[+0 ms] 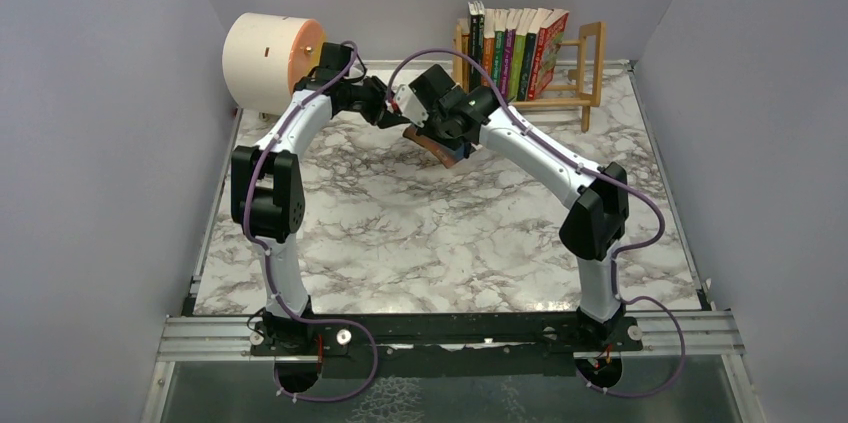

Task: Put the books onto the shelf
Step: Pick up the book from the center of the board.

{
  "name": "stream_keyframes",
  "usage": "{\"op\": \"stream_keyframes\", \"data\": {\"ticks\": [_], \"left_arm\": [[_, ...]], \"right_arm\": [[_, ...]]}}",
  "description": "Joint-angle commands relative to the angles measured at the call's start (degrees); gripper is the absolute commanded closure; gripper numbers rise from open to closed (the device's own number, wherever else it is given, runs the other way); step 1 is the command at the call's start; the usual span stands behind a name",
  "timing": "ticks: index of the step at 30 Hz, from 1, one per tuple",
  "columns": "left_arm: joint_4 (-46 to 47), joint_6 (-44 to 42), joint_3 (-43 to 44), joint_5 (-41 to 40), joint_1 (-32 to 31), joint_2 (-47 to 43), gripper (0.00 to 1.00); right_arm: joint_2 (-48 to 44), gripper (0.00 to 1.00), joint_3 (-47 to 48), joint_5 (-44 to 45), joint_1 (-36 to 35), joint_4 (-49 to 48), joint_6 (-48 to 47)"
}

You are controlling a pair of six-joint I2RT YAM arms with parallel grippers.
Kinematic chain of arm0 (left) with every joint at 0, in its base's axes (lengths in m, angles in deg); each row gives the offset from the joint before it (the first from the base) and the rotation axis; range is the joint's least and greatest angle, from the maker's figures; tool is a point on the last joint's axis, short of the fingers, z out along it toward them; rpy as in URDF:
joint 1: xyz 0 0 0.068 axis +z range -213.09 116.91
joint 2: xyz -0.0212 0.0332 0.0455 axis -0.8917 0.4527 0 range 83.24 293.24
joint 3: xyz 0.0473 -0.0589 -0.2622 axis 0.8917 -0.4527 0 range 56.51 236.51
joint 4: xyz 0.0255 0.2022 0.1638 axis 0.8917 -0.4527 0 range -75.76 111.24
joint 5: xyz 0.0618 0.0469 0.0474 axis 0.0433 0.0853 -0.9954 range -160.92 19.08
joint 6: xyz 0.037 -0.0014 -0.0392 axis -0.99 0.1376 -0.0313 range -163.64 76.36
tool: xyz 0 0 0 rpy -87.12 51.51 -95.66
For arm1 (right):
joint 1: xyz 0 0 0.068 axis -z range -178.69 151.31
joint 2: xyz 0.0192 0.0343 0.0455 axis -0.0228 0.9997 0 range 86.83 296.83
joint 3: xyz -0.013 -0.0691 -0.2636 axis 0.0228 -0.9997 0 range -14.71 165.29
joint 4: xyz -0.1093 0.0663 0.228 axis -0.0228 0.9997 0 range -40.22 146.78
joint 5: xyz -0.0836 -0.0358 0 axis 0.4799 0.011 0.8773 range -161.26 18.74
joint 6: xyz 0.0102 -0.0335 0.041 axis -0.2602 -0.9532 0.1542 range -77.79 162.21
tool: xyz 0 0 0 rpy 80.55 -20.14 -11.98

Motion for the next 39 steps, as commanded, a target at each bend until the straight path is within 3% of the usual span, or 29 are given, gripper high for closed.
{"op": "stream_keyframes", "data": {"ticks": [1,14,39], "left_arm": [[-0.58,1.41,-0.84,2.69,0.74,0.18,0.74],[-2.28,0.92,-4.64,5.21,3.04,-1.39,0.74],[-2.12,6.28,2.52,6.11,1.73,3.72,0.74]], "right_arm": [[-1.6,0.99,2.1,6.02,-0.51,-8.89,-1.52],[0.75,0.99,3.11,7.49,-1.16,-10.31,-1.96],[4.42,0.99,4.94,8.18,-6.65,-10.64,-2.08]]}}
